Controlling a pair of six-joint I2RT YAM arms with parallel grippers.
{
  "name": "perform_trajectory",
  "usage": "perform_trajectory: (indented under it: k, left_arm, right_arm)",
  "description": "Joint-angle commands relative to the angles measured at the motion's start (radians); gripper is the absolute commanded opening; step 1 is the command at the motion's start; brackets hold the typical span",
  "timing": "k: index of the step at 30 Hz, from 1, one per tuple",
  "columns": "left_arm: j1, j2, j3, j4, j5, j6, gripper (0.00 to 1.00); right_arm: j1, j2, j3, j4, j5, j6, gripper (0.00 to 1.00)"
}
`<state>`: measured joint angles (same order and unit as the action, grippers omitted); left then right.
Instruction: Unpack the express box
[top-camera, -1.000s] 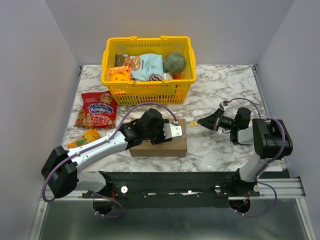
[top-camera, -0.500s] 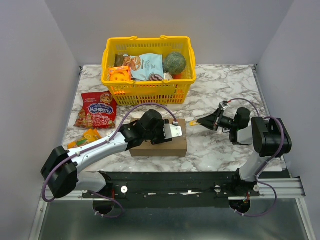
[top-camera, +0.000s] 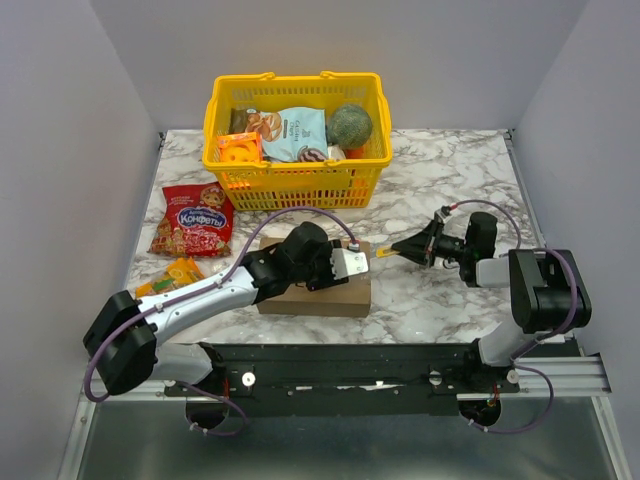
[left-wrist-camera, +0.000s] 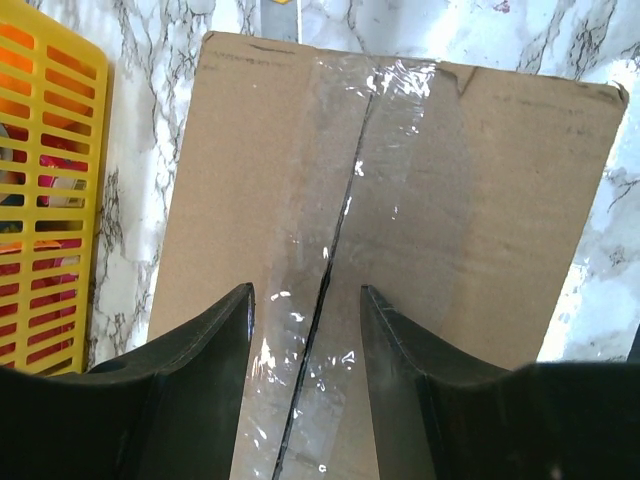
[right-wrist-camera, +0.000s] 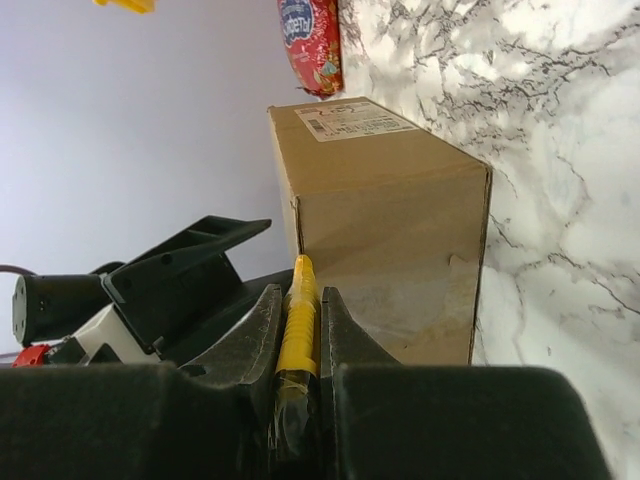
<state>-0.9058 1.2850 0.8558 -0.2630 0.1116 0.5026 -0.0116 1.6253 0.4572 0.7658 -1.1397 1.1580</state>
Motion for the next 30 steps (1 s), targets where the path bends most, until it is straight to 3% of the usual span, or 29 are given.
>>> perform_trajectory:
  k: [1, 4, 12, 16, 30]
  left_arm:
    - [-0.008, 0.02, -0.014, 0.024, -0.029, -0.033, 0.56]
    - [-0.008, 0.025, -0.015, 0.03, -0.036, -0.047, 0.55]
    - [-0.01, 0.037, -0.005, 0.056, -0.033, -0.085, 0.55]
    - [-0.012, 0.04, 0.005, 0.053, -0.035, -0.087, 0.55]
    - [-0.012, 0.077, 0.0, 0.108, -0.096, -0.101, 0.54]
  right_arm:
    - [0.01, -0.059, 0.001, -0.141, -0.008, -0.07, 0.0]
    - [0.009, -0.1, -0.014, -0.221, 0.004, -0.116, 0.0]
    - [0.01, -0.078, -0.034, -0.06, 0.024, -0.037, 0.0]
    - [0.058, -0.09, -0.026, -0.074, 0.034, -0.05, 0.0]
    - [0.065, -0.2, 0.06, -0.578, 0.05, -0.302, 0.0]
